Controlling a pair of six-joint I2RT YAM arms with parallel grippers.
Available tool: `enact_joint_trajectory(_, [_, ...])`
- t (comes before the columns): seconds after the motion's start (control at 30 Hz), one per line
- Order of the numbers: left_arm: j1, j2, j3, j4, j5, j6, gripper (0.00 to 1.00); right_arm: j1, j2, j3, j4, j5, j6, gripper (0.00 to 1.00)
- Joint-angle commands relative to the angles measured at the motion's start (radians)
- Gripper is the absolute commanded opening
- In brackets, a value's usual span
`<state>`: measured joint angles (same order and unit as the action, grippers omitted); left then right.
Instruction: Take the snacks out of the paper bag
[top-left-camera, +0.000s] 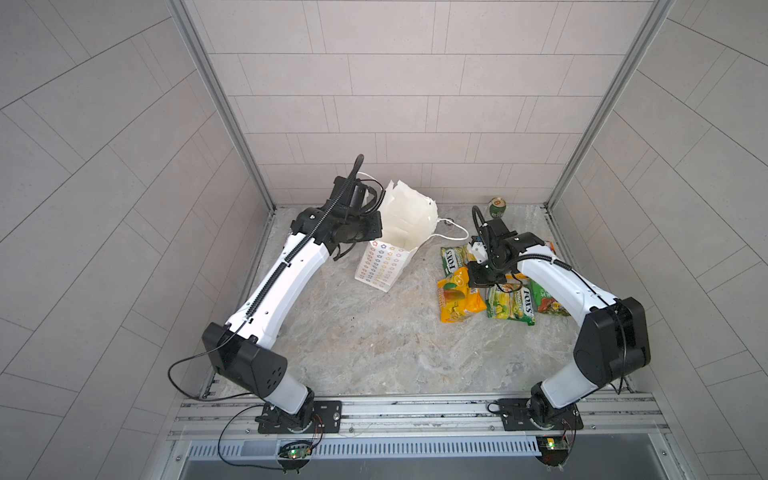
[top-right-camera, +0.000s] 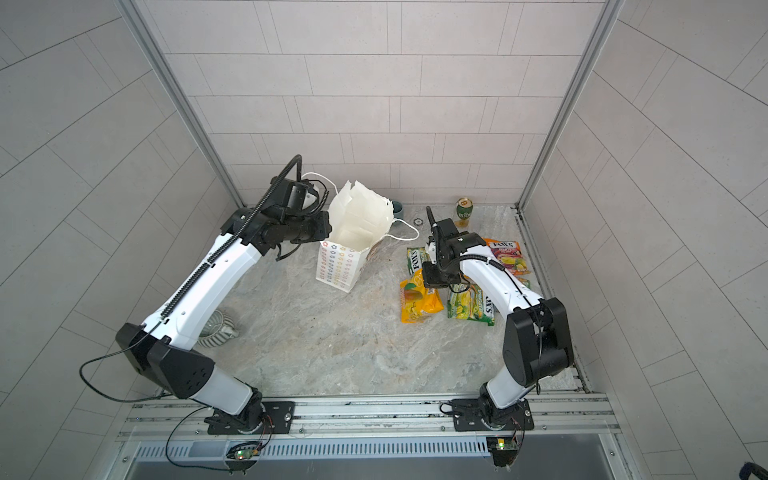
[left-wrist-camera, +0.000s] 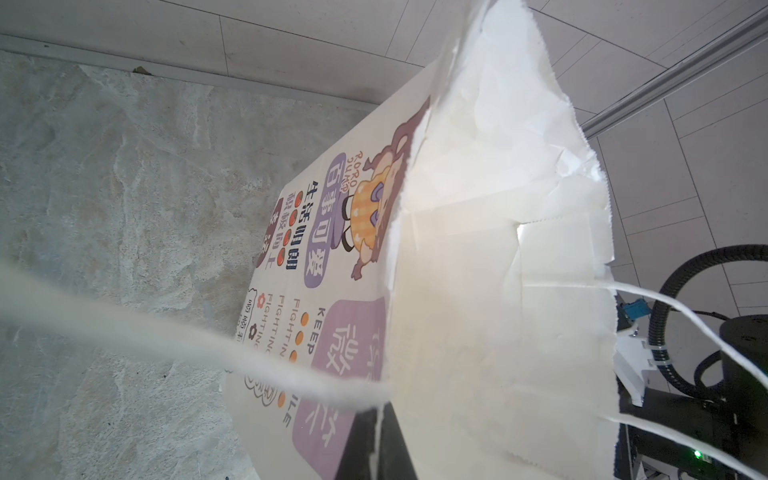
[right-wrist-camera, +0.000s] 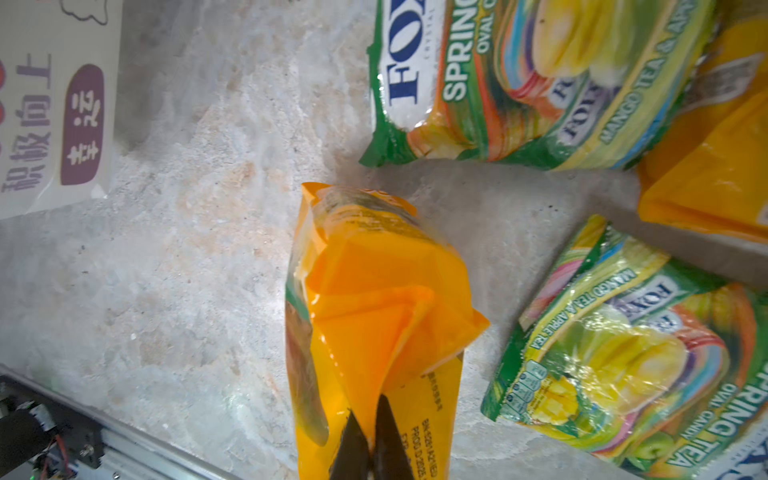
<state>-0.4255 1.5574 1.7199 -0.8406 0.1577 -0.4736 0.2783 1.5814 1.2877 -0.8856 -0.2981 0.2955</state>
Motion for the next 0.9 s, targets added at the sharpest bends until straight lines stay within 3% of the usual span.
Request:
enact_joint_trajectory(0.0, [0.007, -0.017, -0.026, 0.037, 0.003, 0.015, 0.0, -0.003, -0.003, -0.039, 0.052, 0.115, 0.009, 0.0])
enact_joint_trajectory(0.33, [0.009, -0.005, -0.039, 0.04, 0.002, 0.028, 0.0, -0.017, 0.047, -0.101, 0.099, 0.233, 0.048, 0.04])
enact_joint_trajectory(0.47, [0.01, -0.009, -0.046, 0.042, 0.0, 0.032, 0.0, -0.017, 0.053, -0.1, 0.102, 0.244, 0.04, 0.18])
enact_joint_trajectory(0.87, [0.013, -0.016, -0.028, 0.016, -0.015, -0.024, 0.0, -0.021, -0.008, 0.063, -0.059, 0.445, 0.09, 0.57])
